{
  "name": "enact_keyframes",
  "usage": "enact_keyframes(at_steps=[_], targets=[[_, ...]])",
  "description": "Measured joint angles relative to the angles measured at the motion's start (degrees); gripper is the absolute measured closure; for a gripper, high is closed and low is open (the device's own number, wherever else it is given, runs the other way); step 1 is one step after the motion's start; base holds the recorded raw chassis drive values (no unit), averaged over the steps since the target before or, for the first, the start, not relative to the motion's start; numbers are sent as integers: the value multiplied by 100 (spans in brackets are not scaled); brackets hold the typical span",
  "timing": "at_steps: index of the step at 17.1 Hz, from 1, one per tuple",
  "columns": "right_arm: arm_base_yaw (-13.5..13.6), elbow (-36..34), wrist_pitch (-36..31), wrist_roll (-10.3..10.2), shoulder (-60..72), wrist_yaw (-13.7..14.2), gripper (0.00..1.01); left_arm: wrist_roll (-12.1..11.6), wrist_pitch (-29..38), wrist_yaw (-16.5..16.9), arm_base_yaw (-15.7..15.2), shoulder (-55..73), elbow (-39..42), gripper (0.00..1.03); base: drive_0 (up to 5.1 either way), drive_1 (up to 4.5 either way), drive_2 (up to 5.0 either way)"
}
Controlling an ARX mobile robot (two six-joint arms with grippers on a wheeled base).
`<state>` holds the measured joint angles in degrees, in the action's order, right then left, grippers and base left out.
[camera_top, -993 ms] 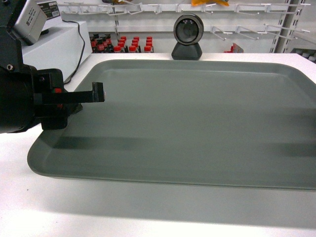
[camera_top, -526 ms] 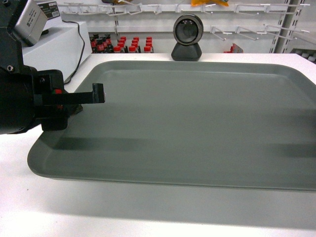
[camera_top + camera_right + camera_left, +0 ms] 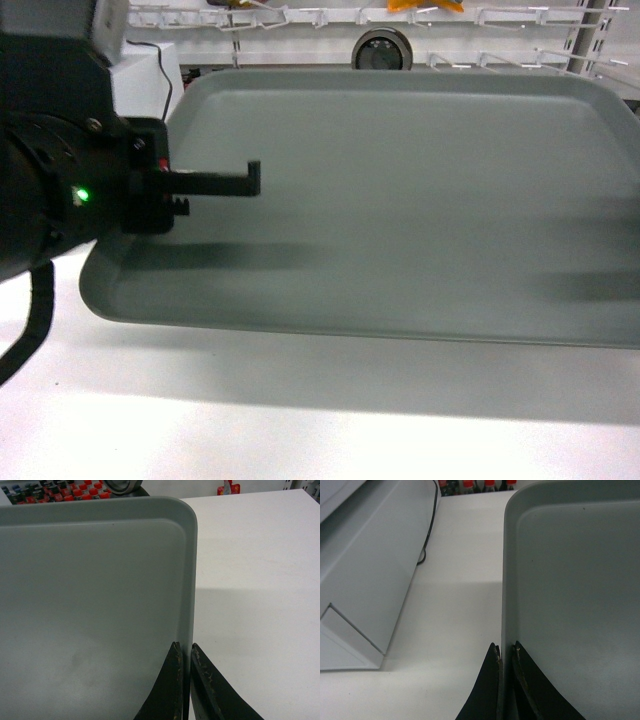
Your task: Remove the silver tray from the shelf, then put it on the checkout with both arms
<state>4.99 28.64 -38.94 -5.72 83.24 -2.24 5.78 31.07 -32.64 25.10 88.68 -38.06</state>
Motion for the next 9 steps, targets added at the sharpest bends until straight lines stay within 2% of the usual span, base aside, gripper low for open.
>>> enact_keyframes(at_steps=[1,2,3,5,9], targets=[[-63,24,35,57,50,-37,99,-105,2,-319,107,142,-76,100,0,0,0],[-177,92,127,129,166,-129,99,-125,-81,-398,184,251,-210,100,0,0,0],[-293,227,216,190,341,-214,99,-101,-221,-348,201,391,-444,100,0,0,0],[-514,699,393,459,809,-361,99,81,-424,-269,210,815,-892,100,0,0,0],[-695,1539,662,960,1860,-393,99,463,-1019,-87,216,1528,-1711,100,0,0,0]])
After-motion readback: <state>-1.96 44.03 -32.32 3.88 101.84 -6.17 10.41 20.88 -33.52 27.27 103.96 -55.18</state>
